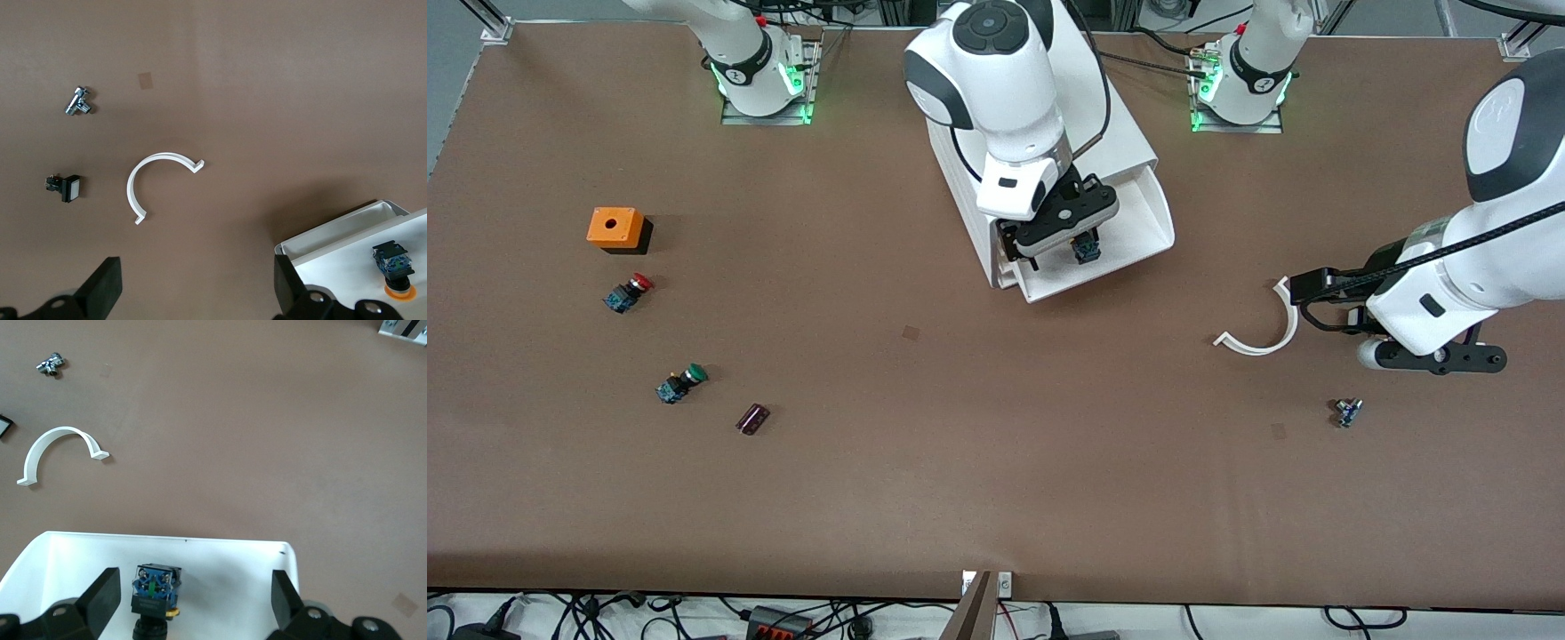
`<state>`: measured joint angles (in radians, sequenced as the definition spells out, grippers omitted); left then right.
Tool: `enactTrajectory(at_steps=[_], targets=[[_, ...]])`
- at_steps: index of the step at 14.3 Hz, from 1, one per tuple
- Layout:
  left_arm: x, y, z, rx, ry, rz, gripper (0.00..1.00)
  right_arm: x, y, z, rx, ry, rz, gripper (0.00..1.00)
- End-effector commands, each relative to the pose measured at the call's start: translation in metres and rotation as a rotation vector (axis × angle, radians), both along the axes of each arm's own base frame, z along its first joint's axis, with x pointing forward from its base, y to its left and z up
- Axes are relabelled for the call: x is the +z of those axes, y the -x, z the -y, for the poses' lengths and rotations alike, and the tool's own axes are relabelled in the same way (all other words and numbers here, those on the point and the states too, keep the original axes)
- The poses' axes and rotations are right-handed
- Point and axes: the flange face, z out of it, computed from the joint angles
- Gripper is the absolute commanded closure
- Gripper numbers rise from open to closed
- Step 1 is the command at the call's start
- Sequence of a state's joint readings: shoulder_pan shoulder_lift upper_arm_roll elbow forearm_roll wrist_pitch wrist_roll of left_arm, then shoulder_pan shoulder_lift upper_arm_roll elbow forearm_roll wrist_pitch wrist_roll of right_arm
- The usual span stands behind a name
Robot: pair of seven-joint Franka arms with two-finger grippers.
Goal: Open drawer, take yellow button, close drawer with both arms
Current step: 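Lower the right gripper and grasp the yellow push button in the drawer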
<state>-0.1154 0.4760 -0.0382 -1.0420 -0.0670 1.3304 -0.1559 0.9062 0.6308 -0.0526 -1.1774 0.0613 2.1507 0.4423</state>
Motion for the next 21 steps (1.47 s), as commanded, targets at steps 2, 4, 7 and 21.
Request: enactTrajectory(at_steps=[2, 4, 7, 21], targets=[[0.007, 0.000, 0.005, 0.005, -0.031, 0.012, 0.00, -0.021, 0.014, -0.025, -0.026, -0.009, -0.020, 0.00], [0.010, 0.001, 0.006, 0.004, -0.025, 0.014, 0.00, -0.029, 0.022, -0.033, -0.057, -0.017, -0.035, 0.00], [0.009, 0.002, 0.006, 0.003, -0.026, 0.005, 0.00, -0.040, 0.031, -0.042, -0.069, -0.010, -0.049, 0.00], [0.008, 0.004, 0.005, 0.004, -0.030, -0.012, 0.00, -0.058, 0.033, -0.045, -0.064, 0.006, -0.063, 0.25]])
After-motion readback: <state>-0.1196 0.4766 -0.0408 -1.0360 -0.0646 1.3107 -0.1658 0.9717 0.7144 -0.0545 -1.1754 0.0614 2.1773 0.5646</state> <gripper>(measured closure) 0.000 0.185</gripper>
